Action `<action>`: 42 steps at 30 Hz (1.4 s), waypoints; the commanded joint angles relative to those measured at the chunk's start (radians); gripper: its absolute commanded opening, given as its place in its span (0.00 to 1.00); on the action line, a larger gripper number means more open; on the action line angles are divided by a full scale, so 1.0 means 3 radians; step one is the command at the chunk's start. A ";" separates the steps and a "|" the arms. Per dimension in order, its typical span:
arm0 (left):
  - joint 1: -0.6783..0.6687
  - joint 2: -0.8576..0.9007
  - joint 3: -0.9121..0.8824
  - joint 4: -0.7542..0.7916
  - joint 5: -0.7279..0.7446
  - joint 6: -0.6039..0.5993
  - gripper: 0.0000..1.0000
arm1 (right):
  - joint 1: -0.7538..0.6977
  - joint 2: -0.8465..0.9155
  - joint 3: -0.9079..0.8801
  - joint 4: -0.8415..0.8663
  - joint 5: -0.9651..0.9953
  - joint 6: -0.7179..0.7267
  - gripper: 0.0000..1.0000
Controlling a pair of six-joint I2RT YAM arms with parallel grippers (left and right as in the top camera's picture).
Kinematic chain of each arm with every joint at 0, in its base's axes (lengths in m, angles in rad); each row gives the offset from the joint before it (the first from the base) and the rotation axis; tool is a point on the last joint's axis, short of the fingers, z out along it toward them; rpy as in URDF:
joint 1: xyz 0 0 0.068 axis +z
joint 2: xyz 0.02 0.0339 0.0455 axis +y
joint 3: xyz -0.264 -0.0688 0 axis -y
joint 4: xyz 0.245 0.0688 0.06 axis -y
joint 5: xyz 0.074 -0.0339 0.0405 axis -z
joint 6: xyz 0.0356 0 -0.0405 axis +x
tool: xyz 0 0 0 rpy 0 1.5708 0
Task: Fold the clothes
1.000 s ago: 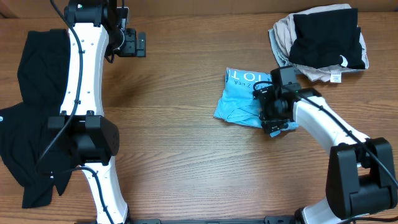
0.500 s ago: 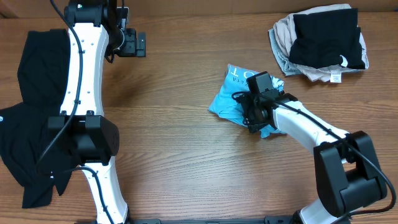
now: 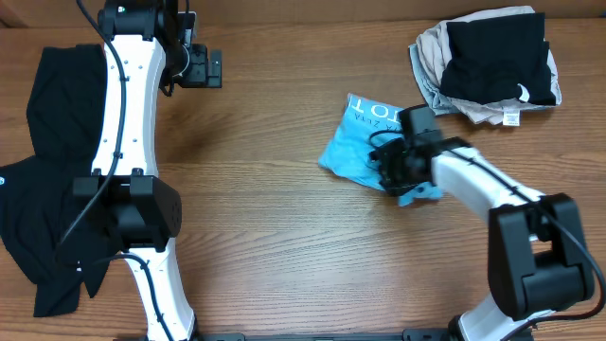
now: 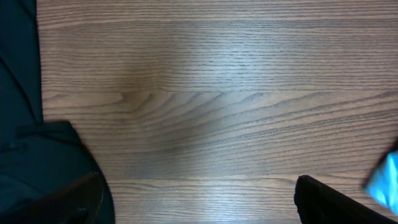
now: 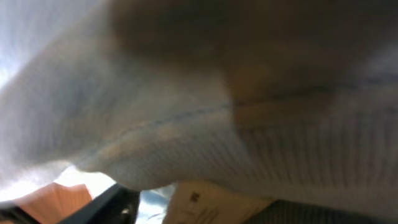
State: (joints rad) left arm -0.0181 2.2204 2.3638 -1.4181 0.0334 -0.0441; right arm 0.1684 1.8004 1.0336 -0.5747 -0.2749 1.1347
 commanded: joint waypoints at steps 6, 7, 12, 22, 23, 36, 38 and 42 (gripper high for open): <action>-0.0006 -0.0055 -0.0020 0.0006 0.0039 0.0074 1.00 | -0.0894 0.0109 -0.0031 -0.0793 0.0336 -0.1414 1.00; -0.0006 -0.0055 -0.0020 0.0011 0.0038 0.0074 1.00 | -0.0974 0.0109 -0.0031 -0.0814 0.0337 -0.1499 1.00; -0.0006 -0.0055 -0.0020 0.0005 0.0039 0.0074 1.00 | -0.1158 0.0102 0.0032 -0.0940 0.0098 -0.1728 1.00; -0.0006 -0.0055 -0.0020 -0.0013 0.0039 0.0074 1.00 | -0.0835 0.0097 -0.0008 -0.0790 0.0659 -0.1226 0.87; -0.0006 -0.0055 -0.0020 -0.0019 0.0039 0.0074 1.00 | -0.0771 0.0097 -0.0033 -0.0743 0.0726 -0.1227 0.82; -0.0008 -0.0055 -0.0020 -0.0034 0.0039 0.0074 1.00 | -0.0360 0.0095 -0.0140 -0.0635 0.0987 -0.1265 0.04; -0.0008 -0.0055 -0.0020 -0.0039 0.0039 0.0074 1.00 | -0.0371 0.0095 -0.0103 -0.0702 0.0987 -0.1277 0.04; -0.0008 -0.0055 -0.0020 -0.0046 0.0039 0.0074 1.00 | -0.0381 0.0076 0.0114 -0.0928 0.0965 -0.1456 0.04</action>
State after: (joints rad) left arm -0.0181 2.2204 2.3634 -1.4281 0.0334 -0.0441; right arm 0.0505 1.7809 1.0538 -0.8204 0.0074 0.7464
